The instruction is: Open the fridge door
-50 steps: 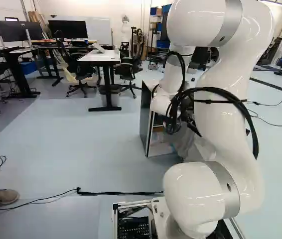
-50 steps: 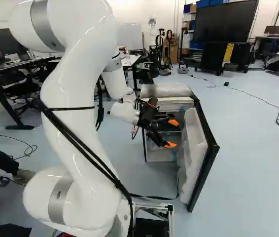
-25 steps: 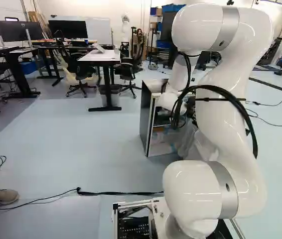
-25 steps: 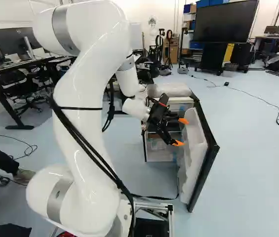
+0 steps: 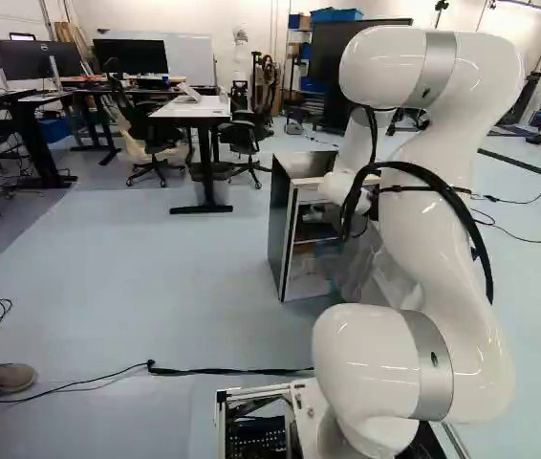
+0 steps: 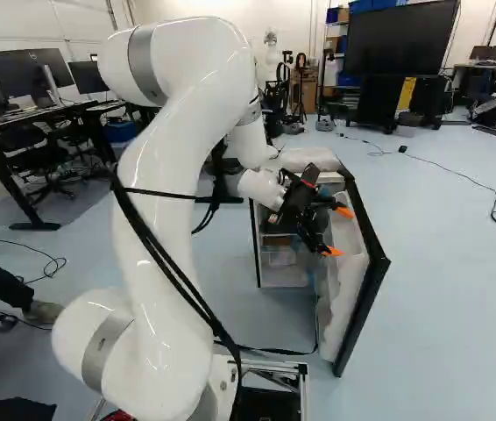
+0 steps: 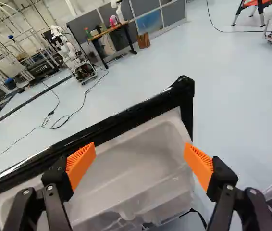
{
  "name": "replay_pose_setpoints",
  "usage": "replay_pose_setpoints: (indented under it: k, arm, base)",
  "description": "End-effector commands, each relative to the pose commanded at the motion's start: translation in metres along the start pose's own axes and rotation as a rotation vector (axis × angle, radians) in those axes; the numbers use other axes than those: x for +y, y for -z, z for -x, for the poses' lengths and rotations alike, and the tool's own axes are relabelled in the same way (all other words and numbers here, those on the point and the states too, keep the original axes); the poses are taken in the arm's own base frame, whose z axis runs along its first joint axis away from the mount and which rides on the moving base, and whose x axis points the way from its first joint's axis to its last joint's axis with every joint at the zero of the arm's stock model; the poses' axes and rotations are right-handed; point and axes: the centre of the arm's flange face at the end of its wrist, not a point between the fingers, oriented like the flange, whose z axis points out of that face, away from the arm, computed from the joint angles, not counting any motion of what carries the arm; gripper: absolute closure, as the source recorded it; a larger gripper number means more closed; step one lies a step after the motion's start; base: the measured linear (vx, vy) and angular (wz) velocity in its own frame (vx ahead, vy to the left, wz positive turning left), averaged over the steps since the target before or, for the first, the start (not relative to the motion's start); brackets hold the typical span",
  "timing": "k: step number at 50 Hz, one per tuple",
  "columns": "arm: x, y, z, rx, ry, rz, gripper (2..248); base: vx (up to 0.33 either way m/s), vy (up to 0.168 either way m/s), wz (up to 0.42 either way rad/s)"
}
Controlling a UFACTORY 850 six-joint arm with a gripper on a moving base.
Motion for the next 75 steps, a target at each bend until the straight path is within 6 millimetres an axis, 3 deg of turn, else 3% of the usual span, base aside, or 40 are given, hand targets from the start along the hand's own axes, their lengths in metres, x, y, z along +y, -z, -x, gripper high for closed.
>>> replay_pose_setpoints:
  k: [39, 54, 75]
  arm:
    - [-0.059, -0.064, -0.007, 0.035, -0.130, 0.070, 3]
    - [-0.056, -0.062, -0.008, 0.035, -0.120, 0.060, 3]
    - [-0.026, -0.031, -0.010, 0.022, 0.000, -0.072, 3]
  base:
    - [0.000, 0.000, 0.000]
    - [0.000, 0.000, 0.000]
    - [0.000, 0.000, 0.000]
